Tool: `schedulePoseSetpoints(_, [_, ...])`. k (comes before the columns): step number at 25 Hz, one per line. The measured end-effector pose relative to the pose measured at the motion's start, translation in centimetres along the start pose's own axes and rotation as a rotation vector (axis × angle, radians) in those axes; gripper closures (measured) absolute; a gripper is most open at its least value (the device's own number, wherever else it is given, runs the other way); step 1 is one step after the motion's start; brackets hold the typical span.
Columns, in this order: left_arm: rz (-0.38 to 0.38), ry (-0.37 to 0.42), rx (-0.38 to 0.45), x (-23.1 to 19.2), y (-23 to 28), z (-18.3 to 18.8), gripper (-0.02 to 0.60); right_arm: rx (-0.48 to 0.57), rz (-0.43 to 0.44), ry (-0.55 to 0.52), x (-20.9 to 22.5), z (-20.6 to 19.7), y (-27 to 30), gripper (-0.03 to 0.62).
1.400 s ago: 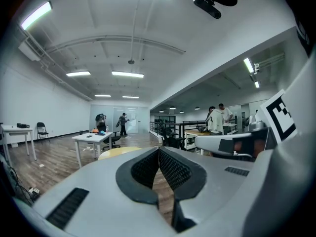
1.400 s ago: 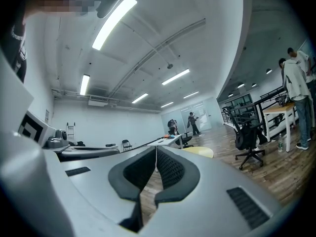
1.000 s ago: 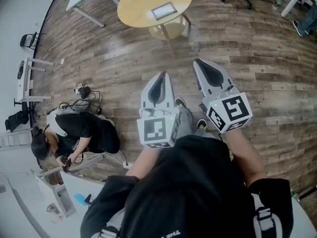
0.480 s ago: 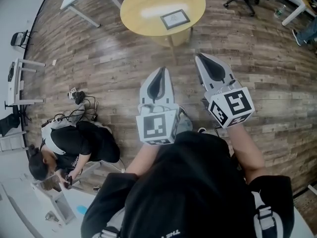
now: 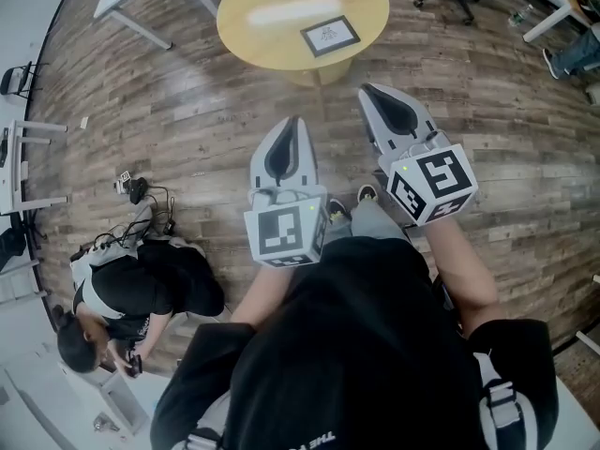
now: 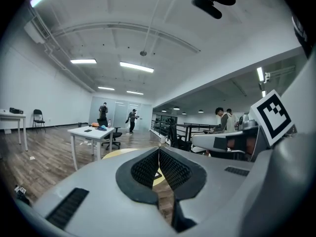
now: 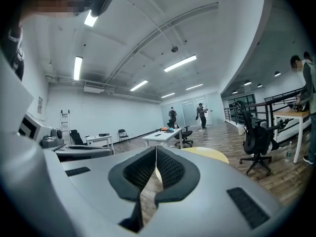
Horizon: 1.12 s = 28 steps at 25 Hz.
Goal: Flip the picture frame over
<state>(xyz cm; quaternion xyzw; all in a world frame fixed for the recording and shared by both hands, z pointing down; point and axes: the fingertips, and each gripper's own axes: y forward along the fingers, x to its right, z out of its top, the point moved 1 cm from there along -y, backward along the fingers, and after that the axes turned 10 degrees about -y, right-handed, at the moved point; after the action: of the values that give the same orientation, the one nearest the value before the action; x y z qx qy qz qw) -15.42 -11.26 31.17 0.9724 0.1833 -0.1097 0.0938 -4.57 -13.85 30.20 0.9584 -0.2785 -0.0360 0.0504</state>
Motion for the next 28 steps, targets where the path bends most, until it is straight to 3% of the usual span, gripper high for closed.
schedulePoseSetpoints(8, [-0.002,-0.001,-0.002,-0.5,5.4,0.5,0.558,0.002,0.022,0.02,4.9,-0.1,3.8,0.574])
schedulePoseSetpoints(14, [0.001,0.031,-0.001,-1.2,12.9,1.4,0.558,0.001,0.087,0.015,10.6,-0.4,9.0,0.574])
schedulePoseSetpoints(22, [-0.001,0.069,-0.004,-1.6,24.0,2.5,0.558,-0.037,0.135,-0.055,19.3,-1.4,15.6,0.574])
schedulePoseSetpoints(28, [0.055,0.071,-0.031,-3.2,28.7,2.2,0.558,-0.087,0.23,-0.112,22.7,-3.7,19.5,0.572])
